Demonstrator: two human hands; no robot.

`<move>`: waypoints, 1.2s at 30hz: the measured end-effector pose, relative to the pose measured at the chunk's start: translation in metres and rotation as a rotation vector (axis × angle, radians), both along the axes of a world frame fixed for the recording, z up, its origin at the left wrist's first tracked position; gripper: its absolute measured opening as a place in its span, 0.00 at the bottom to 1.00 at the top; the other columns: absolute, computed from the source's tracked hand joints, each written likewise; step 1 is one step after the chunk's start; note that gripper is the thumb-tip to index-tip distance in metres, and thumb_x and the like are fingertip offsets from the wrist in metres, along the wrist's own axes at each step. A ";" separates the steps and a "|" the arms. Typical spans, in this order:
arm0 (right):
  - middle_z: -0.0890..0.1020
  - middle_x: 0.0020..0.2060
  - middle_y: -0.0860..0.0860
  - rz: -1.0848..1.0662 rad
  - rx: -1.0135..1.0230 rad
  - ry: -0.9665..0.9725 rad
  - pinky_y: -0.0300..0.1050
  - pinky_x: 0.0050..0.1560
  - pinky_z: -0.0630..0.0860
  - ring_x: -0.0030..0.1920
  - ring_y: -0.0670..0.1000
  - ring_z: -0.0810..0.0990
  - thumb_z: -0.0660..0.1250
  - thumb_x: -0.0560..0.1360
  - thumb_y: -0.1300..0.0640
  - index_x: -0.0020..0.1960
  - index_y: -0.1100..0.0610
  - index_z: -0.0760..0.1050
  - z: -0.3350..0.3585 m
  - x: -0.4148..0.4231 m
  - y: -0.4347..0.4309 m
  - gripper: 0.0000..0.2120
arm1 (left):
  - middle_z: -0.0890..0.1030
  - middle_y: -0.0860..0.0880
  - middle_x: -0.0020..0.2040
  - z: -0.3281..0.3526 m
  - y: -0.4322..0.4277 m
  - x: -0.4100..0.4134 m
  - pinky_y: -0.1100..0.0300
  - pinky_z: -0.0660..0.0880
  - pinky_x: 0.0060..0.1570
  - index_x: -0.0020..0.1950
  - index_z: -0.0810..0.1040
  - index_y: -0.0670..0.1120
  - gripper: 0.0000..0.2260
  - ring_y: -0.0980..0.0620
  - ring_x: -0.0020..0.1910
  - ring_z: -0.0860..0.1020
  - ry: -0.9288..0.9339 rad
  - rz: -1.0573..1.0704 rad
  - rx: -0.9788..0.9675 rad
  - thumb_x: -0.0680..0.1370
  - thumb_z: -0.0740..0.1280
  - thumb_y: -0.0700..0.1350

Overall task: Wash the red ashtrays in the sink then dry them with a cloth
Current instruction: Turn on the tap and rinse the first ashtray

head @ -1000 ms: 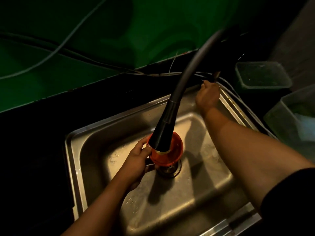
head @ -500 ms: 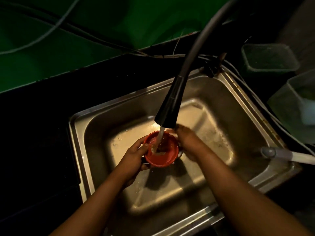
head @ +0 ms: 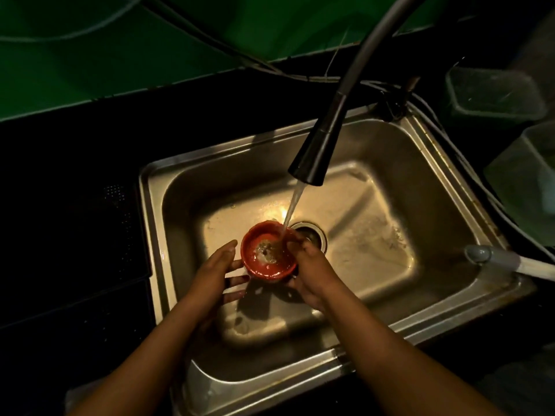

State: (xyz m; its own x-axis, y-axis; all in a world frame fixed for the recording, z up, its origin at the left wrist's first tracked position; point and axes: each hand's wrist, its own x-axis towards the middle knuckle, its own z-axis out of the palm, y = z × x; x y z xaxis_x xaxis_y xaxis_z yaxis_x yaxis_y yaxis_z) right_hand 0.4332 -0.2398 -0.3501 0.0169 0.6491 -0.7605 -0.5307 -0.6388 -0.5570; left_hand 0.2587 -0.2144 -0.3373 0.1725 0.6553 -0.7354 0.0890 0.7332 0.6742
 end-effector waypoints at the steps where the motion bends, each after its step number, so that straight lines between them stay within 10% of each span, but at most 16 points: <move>1: 0.78 0.59 0.52 0.020 -0.024 -0.002 0.63 0.56 0.77 0.54 0.55 0.78 0.58 0.81 0.53 0.61 0.46 0.73 -0.003 0.000 -0.003 0.11 | 0.77 0.46 0.60 0.000 -0.002 -0.001 0.49 0.76 0.52 0.67 0.68 0.59 0.14 0.44 0.55 0.78 -0.001 0.014 -0.002 0.82 0.53 0.54; 25: 0.75 0.60 0.51 0.070 0.064 -0.239 0.62 0.55 0.77 0.59 0.55 0.75 0.62 0.80 0.59 0.64 0.48 0.70 0.001 -0.009 -0.010 0.14 | 0.79 0.49 0.54 -0.004 -0.020 -0.021 0.55 0.73 0.45 0.66 0.72 0.53 0.13 0.44 0.49 0.79 0.083 -0.117 -0.024 0.82 0.59 0.47; 36: 0.77 0.61 0.46 0.206 0.567 -1.146 0.32 0.61 0.66 0.59 0.41 0.71 0.70 0.73 0.63 0.70 0.52 0.69 -0.005 -0.032 -0.032 0.27 | 0.79 0.38 0.55 0.001 0.017 0.041 0.46 0.75 0.54 0.66 0.69 0.40 0.20 0.43 0.51 0.79 -0.487 0.245 -0.321 0.81 0.58 0.52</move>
State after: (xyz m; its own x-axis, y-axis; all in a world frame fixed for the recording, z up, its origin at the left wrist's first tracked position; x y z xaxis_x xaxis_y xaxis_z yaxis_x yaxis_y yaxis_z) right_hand 0.4017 -0.2714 -0.3552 0.3340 0.9426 0.0013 0.5053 -0.1778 -0.8444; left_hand 0.2994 -0.1973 -0.3362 0.4102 0.4778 -0.7768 -0.3687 0.8660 0.3379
